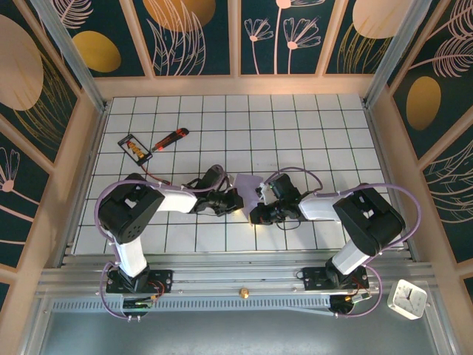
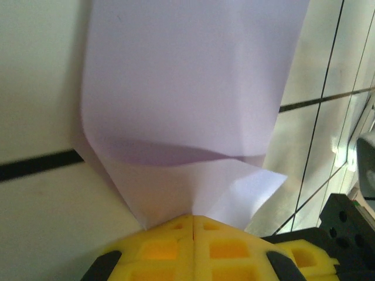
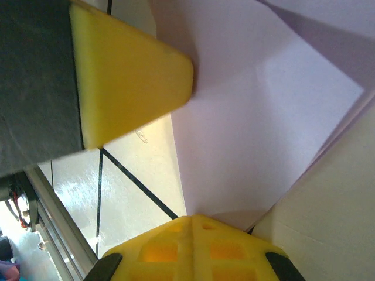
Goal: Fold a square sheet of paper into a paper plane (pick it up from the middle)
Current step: Third fold the triangle at the center of the table.
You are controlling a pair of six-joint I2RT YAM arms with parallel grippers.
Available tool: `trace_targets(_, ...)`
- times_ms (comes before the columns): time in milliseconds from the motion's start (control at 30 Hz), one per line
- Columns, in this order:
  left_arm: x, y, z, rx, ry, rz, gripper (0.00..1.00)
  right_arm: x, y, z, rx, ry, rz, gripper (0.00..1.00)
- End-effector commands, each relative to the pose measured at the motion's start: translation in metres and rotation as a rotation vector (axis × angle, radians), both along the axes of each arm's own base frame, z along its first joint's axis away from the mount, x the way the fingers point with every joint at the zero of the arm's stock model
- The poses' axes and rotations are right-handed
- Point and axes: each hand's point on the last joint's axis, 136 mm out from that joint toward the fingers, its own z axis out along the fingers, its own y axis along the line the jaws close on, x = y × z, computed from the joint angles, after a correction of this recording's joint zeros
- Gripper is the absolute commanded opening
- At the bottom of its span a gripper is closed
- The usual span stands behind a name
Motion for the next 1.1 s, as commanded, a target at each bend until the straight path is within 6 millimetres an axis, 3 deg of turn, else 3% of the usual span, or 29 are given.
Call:
trace_targets(0, 0.034, 0.044, -0.030, 0.171, -0.032, 0.132, 0.00, -0.041, -0.057, -0.064, -0.303, 0.157, -0.027, 0.00)
trace_targets(500, 0.066, 0.085, -0.038, 0.215, -0.046, 0.182, 0.00, -0.040, -0.059, -0.063, -0.309, 0.158, -0.031, 0.00)
trace_targets(700, 0.076, 0.086, -0.012, 0.172, -0.105, 0.183, 0.00, -0.035, -0.055, -0.056, -0.288, 0.130, -0.028, 0.00)
trace_targets(900, 0.059, 0.084, 0.025, 0.081, -0.147, 0.193, 0.18, -0.030, -0.036, -0.019, -0.152, 0.051, 0.031, 0.00)
trace_targets(1000, 0.046, 0.079, 0.037, 0.047, -0.164, 0.189, 0.25, -0.024, -0.018, 0.020, -0.013, -0.021, 0.055, 0.00)
trace_targets(1067, 0.039, 0.071, 0.043, 0.018, -0.173, 0.177, 0.29, -0.010, -0.010, 0.045, 0.046, -0.097, 0.034, 0.00)
